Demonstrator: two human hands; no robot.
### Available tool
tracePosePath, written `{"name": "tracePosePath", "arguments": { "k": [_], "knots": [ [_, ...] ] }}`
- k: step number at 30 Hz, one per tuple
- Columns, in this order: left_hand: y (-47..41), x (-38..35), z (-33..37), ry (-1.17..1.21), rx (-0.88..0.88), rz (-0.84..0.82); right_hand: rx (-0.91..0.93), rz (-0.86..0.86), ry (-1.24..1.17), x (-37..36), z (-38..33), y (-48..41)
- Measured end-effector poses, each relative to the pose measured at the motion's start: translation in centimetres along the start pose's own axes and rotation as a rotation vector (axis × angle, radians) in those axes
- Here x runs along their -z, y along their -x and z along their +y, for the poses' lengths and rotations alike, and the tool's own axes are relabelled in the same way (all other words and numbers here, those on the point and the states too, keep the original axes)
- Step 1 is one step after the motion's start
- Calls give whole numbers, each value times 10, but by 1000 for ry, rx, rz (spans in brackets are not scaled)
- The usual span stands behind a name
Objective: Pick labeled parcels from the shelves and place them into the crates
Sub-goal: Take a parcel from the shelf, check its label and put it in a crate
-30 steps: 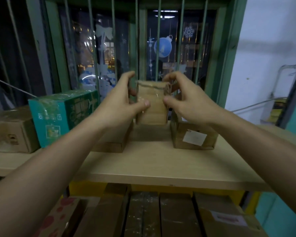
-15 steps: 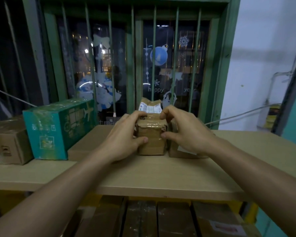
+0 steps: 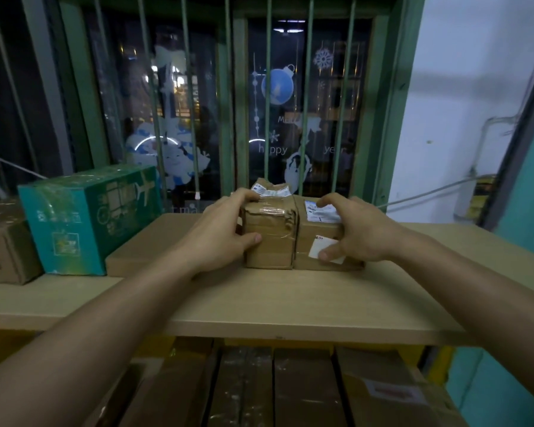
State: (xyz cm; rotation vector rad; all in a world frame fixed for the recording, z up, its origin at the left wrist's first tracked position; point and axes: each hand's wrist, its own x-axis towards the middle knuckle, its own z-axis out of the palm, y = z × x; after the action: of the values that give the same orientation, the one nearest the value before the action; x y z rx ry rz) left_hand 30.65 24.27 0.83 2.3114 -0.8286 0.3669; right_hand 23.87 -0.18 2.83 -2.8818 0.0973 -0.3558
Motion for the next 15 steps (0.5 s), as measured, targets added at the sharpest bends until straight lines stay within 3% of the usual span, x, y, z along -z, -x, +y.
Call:
{"name": "tracePosePath", "arguments": {
  "k": [8, 12, 15],
  "knots": [
    [33, 53, -7, -532, 81, -283, 149, 24, 28, 22, -46, -11],
    [61, 72, -34, -641, 162, -486, 276, 15, 61, 15, -91, -17],
    [84, 73, -54, -664, 119, -483, 356, 5, 143, 1, -128, -19]
  ]
}}
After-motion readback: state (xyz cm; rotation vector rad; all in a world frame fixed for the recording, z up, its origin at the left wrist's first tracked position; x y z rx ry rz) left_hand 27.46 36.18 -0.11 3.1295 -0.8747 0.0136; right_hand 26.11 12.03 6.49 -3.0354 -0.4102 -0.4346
